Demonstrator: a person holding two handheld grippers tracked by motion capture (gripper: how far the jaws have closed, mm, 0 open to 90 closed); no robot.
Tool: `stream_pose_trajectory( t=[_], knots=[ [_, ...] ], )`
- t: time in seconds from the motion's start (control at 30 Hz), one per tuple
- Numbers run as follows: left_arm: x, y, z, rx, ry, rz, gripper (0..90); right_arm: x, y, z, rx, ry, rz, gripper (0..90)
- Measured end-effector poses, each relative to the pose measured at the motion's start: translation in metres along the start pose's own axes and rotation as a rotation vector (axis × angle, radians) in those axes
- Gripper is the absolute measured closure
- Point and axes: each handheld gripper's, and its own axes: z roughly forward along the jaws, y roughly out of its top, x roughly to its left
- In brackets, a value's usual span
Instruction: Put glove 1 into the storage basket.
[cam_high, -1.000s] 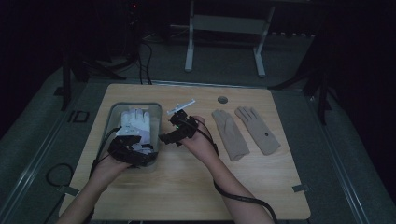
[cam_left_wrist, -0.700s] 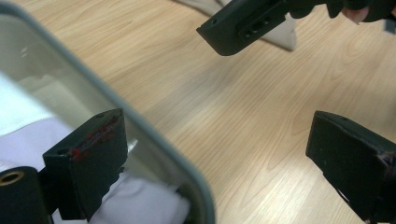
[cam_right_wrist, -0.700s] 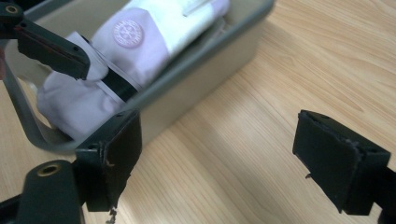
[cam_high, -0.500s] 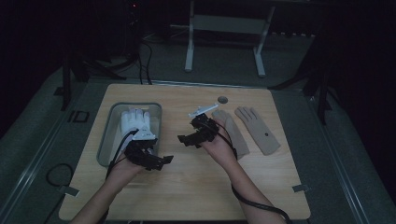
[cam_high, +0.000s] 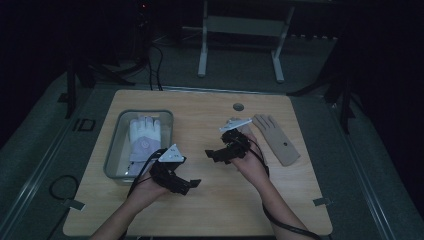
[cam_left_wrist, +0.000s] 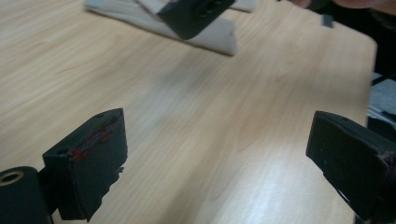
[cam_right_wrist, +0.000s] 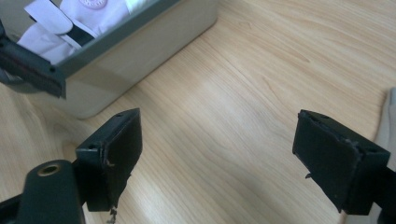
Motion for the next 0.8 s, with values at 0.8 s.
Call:
stream_pose_trajectory(
  t=[0.8],
  knots=[
    [-0.024,-0.027,0.053,0.036,-0.072,0.057,5.7,-0.037,-0.053,-0.027,-0.052,-0.019,0.089,10.8]
  ],
)
